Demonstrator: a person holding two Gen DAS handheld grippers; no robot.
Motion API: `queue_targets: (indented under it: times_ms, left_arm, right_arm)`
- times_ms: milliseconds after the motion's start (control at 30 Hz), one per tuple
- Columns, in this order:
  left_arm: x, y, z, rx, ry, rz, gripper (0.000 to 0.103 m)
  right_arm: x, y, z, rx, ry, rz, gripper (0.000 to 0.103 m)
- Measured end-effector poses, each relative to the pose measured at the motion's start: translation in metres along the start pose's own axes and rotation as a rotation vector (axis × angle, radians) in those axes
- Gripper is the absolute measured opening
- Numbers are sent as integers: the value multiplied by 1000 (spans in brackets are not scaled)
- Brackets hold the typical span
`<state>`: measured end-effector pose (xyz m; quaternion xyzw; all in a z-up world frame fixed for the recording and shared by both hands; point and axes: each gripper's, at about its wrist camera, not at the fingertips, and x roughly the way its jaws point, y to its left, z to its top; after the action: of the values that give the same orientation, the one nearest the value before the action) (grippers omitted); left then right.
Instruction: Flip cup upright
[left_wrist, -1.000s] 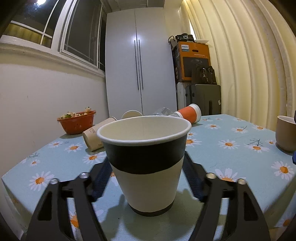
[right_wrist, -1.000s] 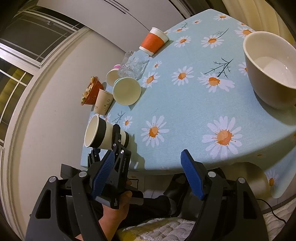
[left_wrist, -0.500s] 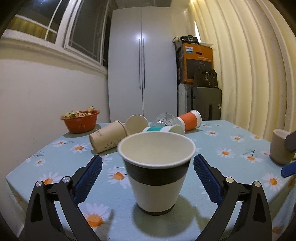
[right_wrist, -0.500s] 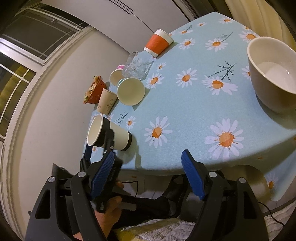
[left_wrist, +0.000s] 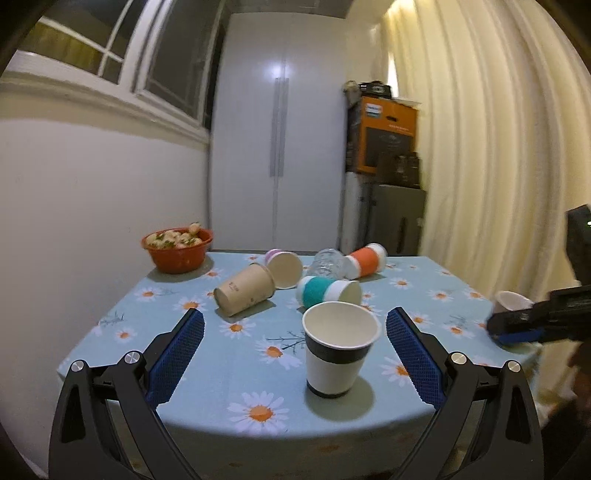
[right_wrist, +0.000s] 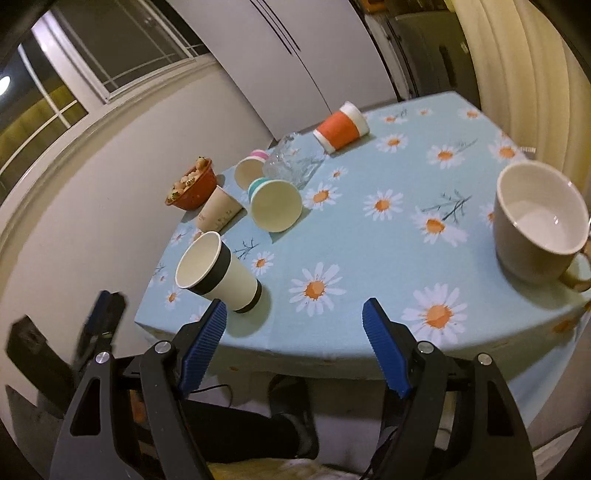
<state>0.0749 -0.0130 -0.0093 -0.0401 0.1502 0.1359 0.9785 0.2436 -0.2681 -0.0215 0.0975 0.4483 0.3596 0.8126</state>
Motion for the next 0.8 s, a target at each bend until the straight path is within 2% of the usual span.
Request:
queue_targets:
  times_ms: [167,467,567,733,800]
  left_arm:
    - [-23,7,7,65,43,-68,97]
    - [-55,22,-1,77,93,-140,97]
    - [-61,28,-6,57,90,-141,97]
    - [-65,34,-9,30,93,-152,97]
    - [-67,36,-8,20,93,-163,97]
  right_arm:
    - [-14,13,-5,-109,-75,-78,76]
    - [-31,39,-31,-279,-157,-177,78]
    - [-34,50,-43,-339,-171,-202,87]
    - [-43,56,-60,-363,-185,-203,89]
    - [-47,56,-64,-357,-197,-199,94]
